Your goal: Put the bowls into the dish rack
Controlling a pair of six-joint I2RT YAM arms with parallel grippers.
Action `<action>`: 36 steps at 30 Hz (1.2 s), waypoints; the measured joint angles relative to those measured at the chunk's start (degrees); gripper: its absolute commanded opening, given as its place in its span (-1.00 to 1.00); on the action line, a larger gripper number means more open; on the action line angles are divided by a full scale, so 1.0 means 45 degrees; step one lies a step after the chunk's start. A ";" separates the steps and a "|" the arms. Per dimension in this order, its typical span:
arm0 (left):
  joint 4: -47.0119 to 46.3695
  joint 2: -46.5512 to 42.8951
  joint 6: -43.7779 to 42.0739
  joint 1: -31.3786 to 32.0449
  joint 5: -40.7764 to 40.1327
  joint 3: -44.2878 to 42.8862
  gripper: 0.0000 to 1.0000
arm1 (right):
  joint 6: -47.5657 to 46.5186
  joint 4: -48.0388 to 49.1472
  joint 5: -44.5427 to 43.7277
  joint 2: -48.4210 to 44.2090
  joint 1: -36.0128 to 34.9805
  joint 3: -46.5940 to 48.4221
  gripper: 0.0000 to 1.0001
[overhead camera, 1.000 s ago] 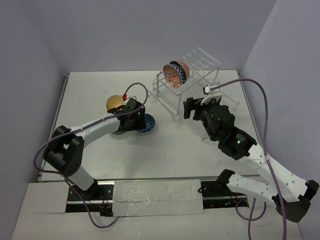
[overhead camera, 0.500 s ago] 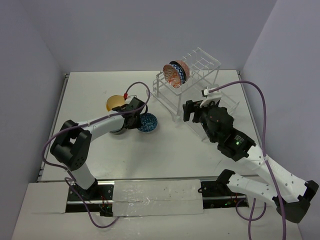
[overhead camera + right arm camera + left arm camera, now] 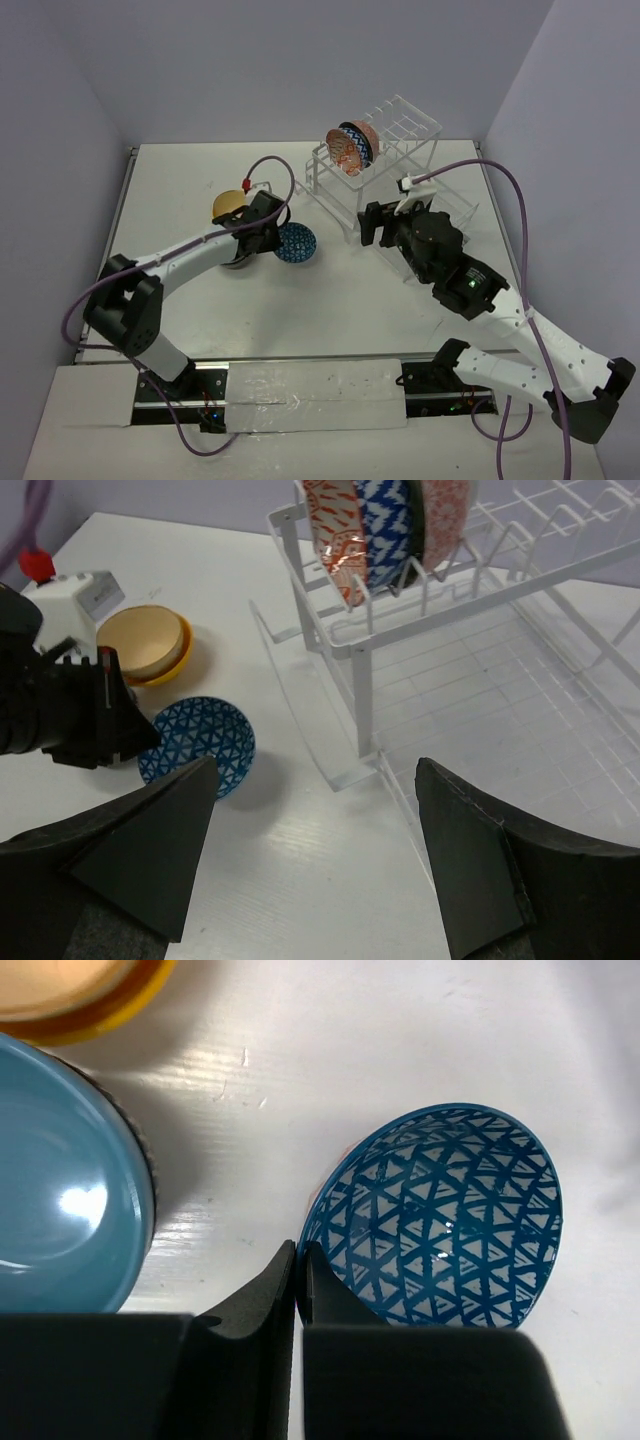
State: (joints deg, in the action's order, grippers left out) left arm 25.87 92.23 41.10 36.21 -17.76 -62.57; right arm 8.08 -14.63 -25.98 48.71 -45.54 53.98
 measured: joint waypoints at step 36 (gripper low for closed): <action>0.0034 -0.7091 -0.3293 0.0427 0.1972 -0.0233 -1.00 | 0.3823 -0.2084 0.0544 0.5999 -0.2409 0.4843 -0.37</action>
State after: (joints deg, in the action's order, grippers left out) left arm 26.02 60.31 26.28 38.13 -8.88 -63.61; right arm 25.28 -24.01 -23.53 75.70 -56.38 75.77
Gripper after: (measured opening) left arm 0.089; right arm 0.361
